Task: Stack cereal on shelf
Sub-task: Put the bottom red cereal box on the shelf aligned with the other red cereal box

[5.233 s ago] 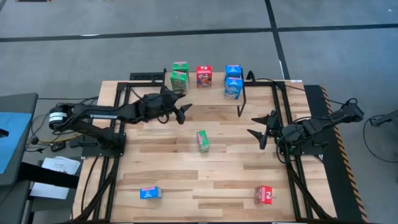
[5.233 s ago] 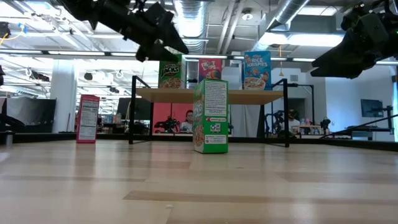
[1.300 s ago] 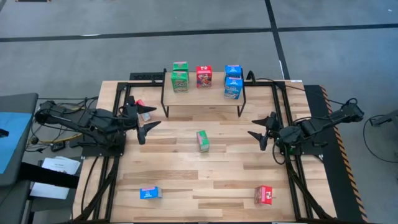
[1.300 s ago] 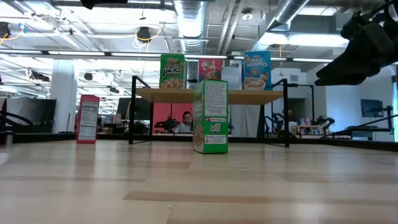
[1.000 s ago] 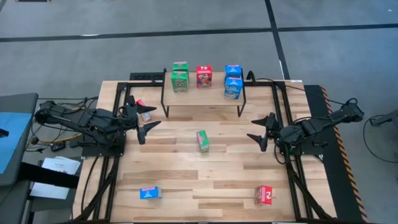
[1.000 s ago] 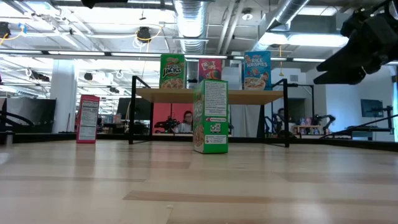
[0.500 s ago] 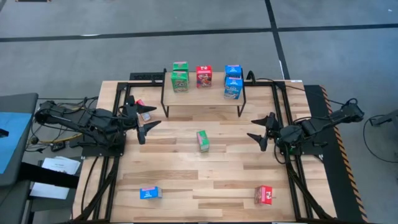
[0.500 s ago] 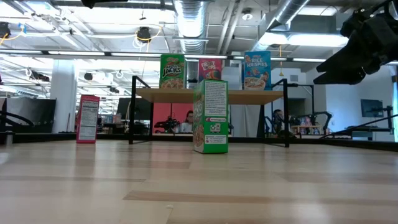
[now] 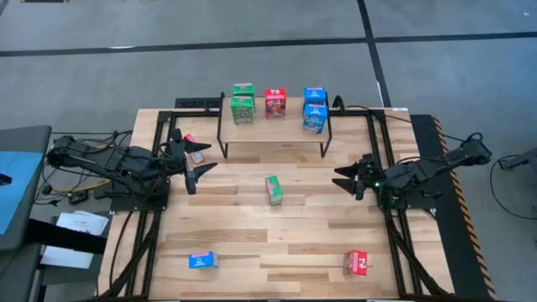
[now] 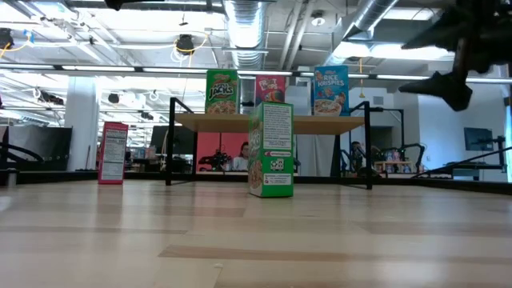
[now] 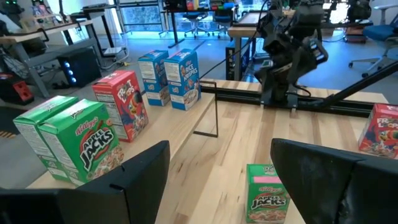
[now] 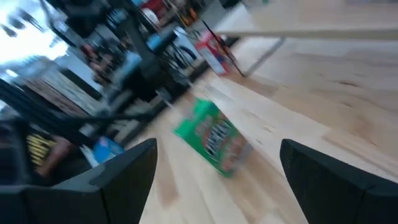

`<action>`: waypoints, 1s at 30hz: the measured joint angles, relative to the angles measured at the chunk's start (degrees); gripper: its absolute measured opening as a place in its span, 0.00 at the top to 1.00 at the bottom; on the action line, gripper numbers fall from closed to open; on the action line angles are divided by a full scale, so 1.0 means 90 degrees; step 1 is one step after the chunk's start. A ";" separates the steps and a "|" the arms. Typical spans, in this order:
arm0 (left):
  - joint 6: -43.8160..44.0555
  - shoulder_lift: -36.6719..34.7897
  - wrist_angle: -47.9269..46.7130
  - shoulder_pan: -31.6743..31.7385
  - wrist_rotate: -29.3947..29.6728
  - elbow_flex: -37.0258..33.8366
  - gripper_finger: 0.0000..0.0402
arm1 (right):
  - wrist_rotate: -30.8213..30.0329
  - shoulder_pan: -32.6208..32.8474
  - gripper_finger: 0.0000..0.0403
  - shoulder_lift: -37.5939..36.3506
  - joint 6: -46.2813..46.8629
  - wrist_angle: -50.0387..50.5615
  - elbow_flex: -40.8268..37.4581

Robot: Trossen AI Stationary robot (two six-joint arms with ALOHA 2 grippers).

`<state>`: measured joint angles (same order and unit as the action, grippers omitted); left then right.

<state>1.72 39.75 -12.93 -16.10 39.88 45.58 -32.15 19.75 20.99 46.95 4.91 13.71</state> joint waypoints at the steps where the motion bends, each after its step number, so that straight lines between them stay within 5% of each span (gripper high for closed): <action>1: 0.0000 0.0000 0.0000 0.0000 0.0002 0.0000 0.33 | 0.0001 0.0000 0.10 0.0000 0.0003 -0.0200 0.0001; 16: -0.0132 0.0000 0.0000 0.0010 0.0002 0.0000 0.33 | 0.0155 0.0015 0.10 -0.0001 -0.1102 -0.3720 0.0076; 24: -0.0124 0.0000 0.0000 0.0007 0.0002 0.0000 0.33 | 0.0916 0.0015 0.10 0.0440 -0.1567 -0.2637 0.1534; 30: -0.0121 0.0000 0.0000 0.0007 0.0000 0.0000 0.33 | 0.0929 0.0015 0.10 0.1290 -0.1317 -0.0025 0.3341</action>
<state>0.62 39.75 -12.93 -16.03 39.88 45.58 -23.79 19.88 32.61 35.10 4.69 43.77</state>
